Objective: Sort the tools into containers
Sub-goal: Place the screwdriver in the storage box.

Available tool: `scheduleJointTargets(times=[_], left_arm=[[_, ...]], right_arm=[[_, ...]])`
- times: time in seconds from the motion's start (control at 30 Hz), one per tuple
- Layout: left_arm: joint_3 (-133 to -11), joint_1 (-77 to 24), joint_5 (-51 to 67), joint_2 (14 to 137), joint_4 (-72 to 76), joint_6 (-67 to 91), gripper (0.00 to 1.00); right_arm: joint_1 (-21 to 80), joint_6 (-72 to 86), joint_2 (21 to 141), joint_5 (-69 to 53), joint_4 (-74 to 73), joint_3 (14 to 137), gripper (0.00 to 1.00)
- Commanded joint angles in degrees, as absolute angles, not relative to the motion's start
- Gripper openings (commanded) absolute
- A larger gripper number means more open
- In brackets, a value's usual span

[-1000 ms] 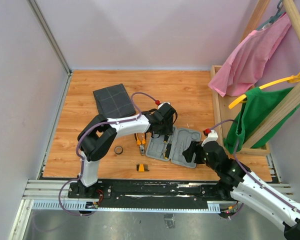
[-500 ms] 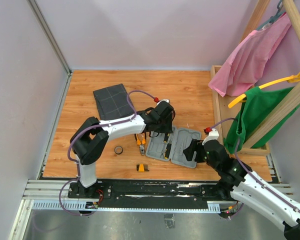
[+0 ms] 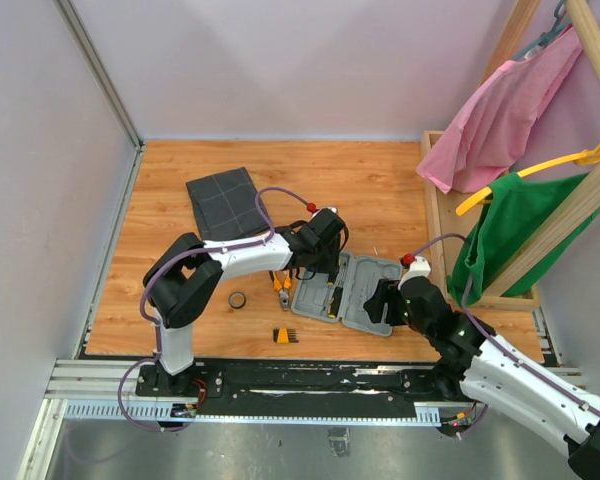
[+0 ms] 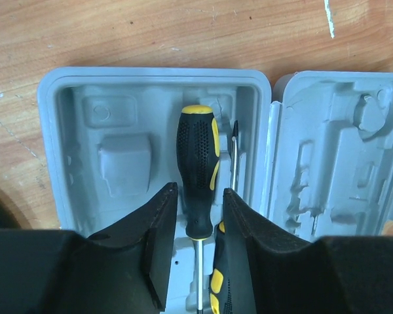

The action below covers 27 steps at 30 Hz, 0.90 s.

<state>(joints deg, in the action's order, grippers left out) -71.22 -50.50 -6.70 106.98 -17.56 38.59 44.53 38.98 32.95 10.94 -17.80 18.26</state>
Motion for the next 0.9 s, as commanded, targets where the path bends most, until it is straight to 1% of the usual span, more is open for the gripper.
scheduleJointTargets(times=[0.0,0.13,0.37,0.5,0.63,0.73,0.87], left_arm=[[-71.0,-51.0,-5.2,108.5,-15.8,38.0,0.37],[-70.6,-51.0,-5.1,108.9,-15.6,38.0,0.37],[-70.0,-51.0,-4.7,110.1,-15.1,38.1,0.37],[-70.2,-51.0,-4.5,110.7,-14.9,38.1,0.33],[-70.8,-51.0,-4.6,111.0,-14.8,38.1,0.27],[-71.7,-51.0,-5.2,111.1,-15.1,38.0,0.26],[-72.9,-51.0,-6.2,111.3,-15.1,37.9,0.25]], right_arm=[[45.1,38.6,35.7,8.0,-13.6,17.9,0.65],[45.0,38.3,38.7,5.1,-10.0,17.3,0.62],[45.0,37.1,43.8,1.4,-6.4,17.1,0.58],[45.1,37.3,47.2,1.9,-6.2,16.7,0.56],[45.0,37.8,50.8,3.2,-7.9,17.1,0.51],[45.0,38.3,52.2,4.6,-9.4,16.9,0.48],[45.0,39.1,51.3,5.4,-8.9,15.5,0.48]])
